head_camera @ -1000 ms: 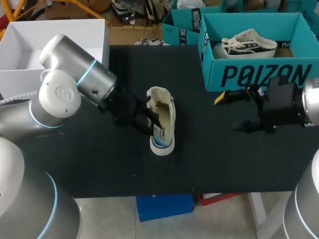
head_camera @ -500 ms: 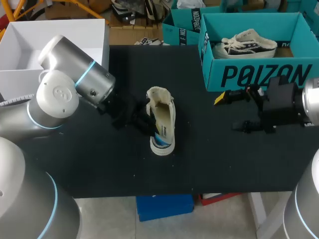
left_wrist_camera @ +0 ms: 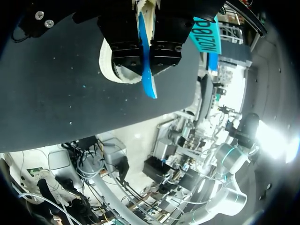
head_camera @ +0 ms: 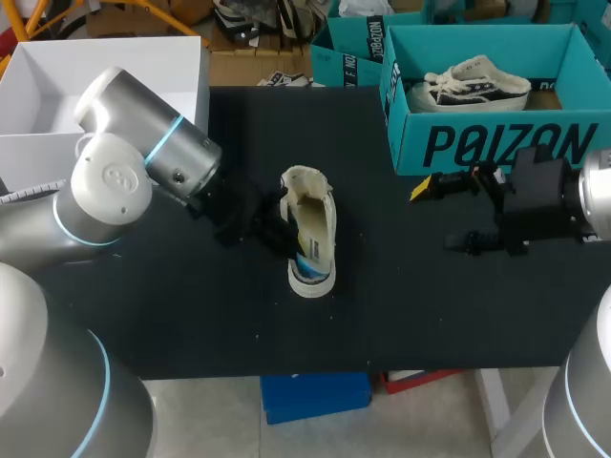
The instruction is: Take the shoe out of the shoebox, open the shoe tongue, remove and reinsert the insole, then place the shoe into the shoebox
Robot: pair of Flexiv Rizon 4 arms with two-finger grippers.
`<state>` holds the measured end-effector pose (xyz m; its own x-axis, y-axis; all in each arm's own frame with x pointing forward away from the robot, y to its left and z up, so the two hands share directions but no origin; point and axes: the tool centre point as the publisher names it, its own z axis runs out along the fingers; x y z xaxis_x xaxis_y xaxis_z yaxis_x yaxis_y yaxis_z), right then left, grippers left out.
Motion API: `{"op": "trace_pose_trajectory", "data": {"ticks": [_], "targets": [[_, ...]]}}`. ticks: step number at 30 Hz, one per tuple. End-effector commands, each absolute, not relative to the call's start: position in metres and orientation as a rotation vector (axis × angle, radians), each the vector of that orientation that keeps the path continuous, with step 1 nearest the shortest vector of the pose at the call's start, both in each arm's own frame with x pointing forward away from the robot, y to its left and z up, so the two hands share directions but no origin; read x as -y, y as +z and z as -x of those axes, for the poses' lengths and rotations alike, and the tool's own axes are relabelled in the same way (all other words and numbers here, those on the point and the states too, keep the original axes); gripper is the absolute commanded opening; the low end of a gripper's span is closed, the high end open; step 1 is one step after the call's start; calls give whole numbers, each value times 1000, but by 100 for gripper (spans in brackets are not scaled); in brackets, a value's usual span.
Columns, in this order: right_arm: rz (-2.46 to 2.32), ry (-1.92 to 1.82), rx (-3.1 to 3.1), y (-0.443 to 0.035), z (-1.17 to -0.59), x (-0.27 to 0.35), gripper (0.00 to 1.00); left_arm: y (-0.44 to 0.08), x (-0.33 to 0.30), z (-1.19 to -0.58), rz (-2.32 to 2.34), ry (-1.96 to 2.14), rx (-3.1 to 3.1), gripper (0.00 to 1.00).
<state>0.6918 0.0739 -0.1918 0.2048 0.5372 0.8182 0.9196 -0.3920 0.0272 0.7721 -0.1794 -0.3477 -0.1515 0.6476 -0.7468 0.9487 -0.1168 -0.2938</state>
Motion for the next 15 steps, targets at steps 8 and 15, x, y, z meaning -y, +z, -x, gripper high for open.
{"op": "trace_pose_trajectory", "data": {"ticks": [8, 15], "targets": [[2014, -1069, 1350, -192, -692, -74, 100, -354, 178, -783, -1746, -1115, -1819, 0], [2014, -1069, 1350, -192, -692, -74, 100, -359, 178, -793, -1743, -1054, -1838, 0]]}}
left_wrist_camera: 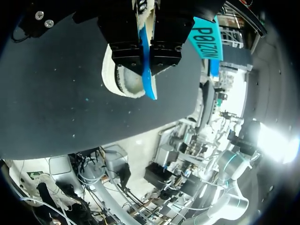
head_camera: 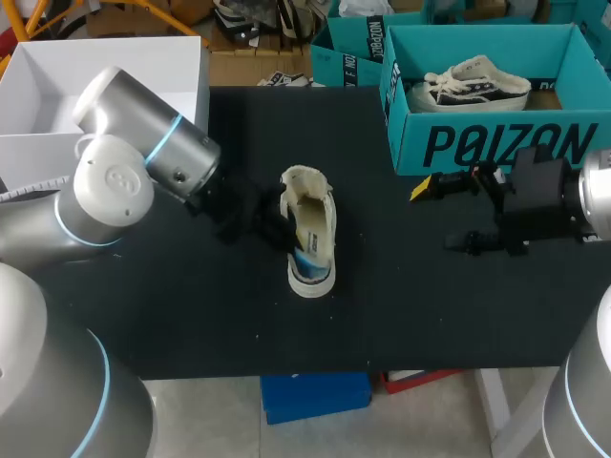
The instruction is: Take the shoe out of the shoebox, open the shoe tongue, remove and reinsert the insole, then place the shoe into the shoebox
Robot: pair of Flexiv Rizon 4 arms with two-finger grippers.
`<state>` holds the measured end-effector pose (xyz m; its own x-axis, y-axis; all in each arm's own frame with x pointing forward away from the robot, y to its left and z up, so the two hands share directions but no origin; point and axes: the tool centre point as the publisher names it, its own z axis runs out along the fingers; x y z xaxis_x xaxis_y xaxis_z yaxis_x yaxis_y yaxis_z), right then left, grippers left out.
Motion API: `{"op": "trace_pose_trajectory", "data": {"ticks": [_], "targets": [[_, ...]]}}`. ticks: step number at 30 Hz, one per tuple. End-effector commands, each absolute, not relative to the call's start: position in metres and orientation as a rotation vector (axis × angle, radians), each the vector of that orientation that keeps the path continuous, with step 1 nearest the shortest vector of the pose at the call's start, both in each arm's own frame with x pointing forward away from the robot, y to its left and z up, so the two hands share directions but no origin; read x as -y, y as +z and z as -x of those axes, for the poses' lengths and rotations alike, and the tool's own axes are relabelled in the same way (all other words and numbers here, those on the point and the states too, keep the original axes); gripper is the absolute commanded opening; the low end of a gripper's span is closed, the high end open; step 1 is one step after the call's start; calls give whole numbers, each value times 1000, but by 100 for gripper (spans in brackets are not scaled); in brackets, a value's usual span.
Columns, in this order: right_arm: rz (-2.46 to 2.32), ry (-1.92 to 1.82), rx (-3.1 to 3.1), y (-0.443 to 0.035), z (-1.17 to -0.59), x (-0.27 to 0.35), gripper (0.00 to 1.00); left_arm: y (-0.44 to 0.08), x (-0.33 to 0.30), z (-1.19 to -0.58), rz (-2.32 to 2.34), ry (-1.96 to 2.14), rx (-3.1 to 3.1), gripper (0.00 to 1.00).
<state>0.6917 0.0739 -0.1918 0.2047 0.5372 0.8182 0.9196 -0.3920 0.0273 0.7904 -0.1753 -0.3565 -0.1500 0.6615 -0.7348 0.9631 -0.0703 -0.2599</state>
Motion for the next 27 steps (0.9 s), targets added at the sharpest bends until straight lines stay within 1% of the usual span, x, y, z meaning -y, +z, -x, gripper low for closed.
{"op": "trace_pose_trajectory", "data": {"ticks": [1, 22, 23, 24, 26, 27], "targets": [[2014, -1069, 1350, -192, -692, -74, 100, -359, 179, -794, -1742, -1053, -1838, 0], [2014, -1069, 1350, -192, -692, -74, 100, -370, 179, -804, -1703, -968, -1918, 0], [2014, -1069, 1350, -192, -692, -74, 100, -369, 179, -803, -1707, -977, -1915, 13], [2014, -1069, 1350, -192, -692, -74, 100, -367, 179, -801, -1714, -984, -1909, 40], [2014, -1069, 1350, -192, -692, -74, 100, -360, 179, -799, -1732, -997, -1892, 57], [2014, -1069, 1350, -192, -692, -74, 100, -356, 178, -798, -1737, -1006, -1883, 75]]}}
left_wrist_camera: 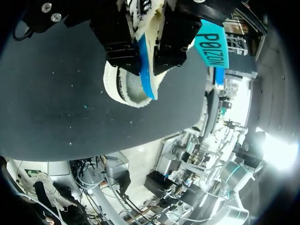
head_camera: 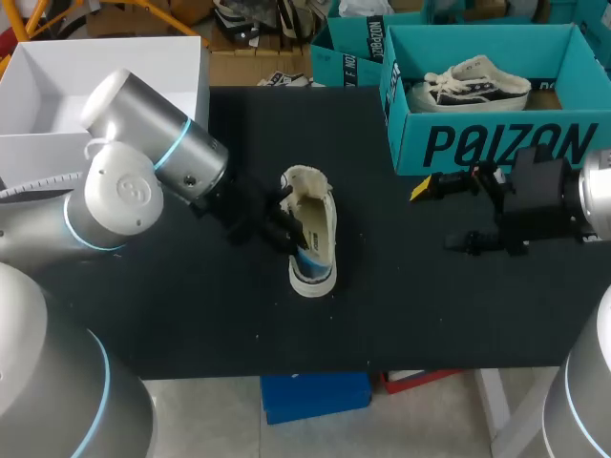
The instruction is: Take the shoe out of the shoebox, open the shoe tongue, remove and reinsert the insole, then place the shoe into the shoebox
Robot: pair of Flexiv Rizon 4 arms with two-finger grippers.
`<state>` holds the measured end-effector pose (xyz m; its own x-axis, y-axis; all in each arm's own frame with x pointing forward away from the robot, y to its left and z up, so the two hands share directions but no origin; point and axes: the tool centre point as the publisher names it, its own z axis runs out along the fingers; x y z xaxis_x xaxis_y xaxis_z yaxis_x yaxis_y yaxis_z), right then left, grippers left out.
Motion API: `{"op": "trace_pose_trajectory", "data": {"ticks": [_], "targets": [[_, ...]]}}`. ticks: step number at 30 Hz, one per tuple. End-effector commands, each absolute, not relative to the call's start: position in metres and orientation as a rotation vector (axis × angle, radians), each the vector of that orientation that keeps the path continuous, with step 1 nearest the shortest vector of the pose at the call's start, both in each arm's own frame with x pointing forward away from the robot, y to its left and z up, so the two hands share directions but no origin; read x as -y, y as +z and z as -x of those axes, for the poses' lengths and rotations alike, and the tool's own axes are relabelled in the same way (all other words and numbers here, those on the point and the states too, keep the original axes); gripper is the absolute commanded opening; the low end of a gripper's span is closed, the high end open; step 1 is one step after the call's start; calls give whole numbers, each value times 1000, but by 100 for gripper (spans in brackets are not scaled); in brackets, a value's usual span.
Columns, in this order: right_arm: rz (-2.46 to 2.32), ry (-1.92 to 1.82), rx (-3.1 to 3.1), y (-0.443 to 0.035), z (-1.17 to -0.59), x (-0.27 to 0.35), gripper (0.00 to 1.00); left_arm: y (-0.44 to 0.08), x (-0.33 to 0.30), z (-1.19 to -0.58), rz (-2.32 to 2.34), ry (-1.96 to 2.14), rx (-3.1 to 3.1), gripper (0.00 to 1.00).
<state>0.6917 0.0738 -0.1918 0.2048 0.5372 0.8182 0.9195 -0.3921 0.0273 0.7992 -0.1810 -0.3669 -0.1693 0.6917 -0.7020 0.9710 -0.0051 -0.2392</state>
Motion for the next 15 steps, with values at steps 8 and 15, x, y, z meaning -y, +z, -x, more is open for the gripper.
{"op": "trace_pose_trajectory", "data": {"ticks": [8, 15], "targets": [[2014, -1069, 1350, -192, -692, -74, 100, -326, 162, -800, -1777, -958, -1873, 78], [2014, -1069, 1350, -192, -692, -74, 100, -317, 159, -799, -1858, -821, -1907, 0]]}}
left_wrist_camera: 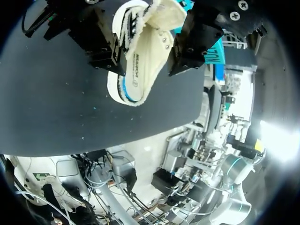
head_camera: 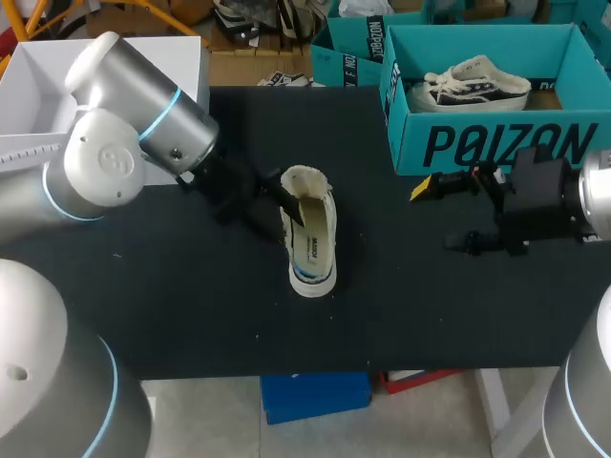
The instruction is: Take the shoe out of the shoebox, open the shoe tongue, remove and reinsert the insole, then place the shoe into the shoebox
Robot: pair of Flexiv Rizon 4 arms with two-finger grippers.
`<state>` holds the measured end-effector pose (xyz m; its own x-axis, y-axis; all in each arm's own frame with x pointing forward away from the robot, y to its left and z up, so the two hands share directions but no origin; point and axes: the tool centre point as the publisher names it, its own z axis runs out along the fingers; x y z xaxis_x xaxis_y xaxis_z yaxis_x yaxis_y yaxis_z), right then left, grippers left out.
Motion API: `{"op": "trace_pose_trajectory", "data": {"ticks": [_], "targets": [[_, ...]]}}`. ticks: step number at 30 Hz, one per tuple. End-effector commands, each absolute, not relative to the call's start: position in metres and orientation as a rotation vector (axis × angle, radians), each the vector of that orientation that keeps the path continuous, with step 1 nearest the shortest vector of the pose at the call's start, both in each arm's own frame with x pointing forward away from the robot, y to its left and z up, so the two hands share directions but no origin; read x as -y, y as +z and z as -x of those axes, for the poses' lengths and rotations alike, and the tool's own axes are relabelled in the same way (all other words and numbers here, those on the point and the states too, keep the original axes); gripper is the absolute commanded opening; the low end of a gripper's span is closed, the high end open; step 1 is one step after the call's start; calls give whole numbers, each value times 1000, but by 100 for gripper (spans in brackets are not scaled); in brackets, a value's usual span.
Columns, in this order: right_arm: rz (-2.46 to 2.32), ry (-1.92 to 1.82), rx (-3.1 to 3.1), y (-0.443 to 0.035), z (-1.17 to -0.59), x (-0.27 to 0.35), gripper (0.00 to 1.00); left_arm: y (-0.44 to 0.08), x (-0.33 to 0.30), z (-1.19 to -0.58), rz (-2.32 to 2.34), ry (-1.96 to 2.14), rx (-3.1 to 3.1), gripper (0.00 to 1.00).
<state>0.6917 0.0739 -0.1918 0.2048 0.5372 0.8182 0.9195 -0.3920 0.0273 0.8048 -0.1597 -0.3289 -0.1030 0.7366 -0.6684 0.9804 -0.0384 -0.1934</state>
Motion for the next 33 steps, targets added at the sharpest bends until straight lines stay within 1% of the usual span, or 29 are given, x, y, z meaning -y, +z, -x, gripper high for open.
{"op": "trace_pose_trajectory", "data": {"ticks": [1, 11, 23, 33], "targets": [[2014, -1069, 1350, -192, -692, -74, 100, -316, 159, -798, -1874, -801, -1913, 0], [2014, -1069, 1350, -192, -692, -74, 100, -328, 165, -784, -2013, -525, -2006, 0], [2014, -1069, 1350, -192, -692, -74, 100, -347, 170, -777, -2037, -379, -2065, 0], [2014, -1069, 1350, -192, -692, -74, 100, -364, 174, -784, -2048, -357, -2095, 0]]}}
